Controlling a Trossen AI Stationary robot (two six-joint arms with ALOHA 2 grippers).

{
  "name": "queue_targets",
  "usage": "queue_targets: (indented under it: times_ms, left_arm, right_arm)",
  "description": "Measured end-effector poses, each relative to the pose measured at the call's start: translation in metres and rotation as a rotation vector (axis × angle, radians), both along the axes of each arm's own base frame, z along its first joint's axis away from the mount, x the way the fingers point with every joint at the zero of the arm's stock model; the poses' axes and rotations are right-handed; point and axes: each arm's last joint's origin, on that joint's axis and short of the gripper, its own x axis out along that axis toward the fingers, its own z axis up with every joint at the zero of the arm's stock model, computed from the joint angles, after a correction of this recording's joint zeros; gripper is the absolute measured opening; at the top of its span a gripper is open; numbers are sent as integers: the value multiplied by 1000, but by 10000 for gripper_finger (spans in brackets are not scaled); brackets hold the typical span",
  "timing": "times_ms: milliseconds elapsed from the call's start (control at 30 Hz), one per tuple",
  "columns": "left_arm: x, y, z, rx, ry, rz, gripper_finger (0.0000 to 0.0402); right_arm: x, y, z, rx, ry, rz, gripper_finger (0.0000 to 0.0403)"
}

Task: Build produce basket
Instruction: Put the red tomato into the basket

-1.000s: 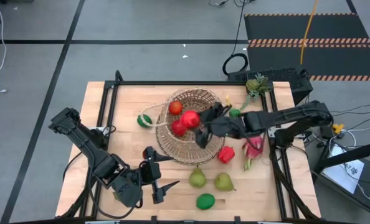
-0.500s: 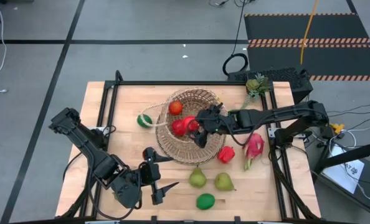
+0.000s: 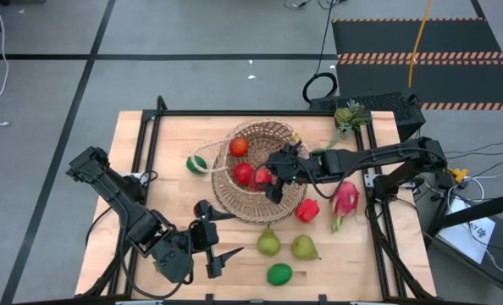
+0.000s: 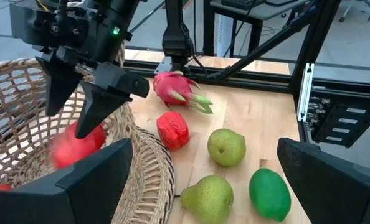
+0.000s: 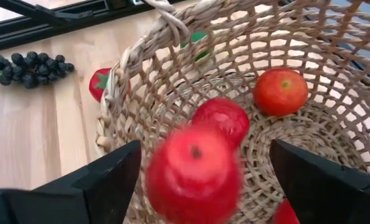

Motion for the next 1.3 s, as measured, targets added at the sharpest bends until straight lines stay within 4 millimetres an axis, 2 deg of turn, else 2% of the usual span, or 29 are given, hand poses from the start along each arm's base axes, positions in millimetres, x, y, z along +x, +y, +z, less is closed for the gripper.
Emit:
queue_targets:
  times_ms: [333,533,700,933,1167,1300]
  left_arm:
    - [0,0,0,2,1,-1,399]
    - [0,0,0,10,3,-4,399]
    - [0,0,0,10,3,-4,399]
    - [0,0,0,12,5,-5,399]
    - [0,1,0,19,8,-5,399]
    - [0,1,-1,21,10,-4,399]
  right_arm:
    - [4,2,5,5,-65,37,349]
    - [10,19,15,13,-178,145,349]
    - [8,38,18,-8,-202,218,349]
    - [-6,72,25,-13,-225,307,349]
    - [-39,121,41,-129,-288,379,341]
    - [-58,150,43,-178,-303,419,340]
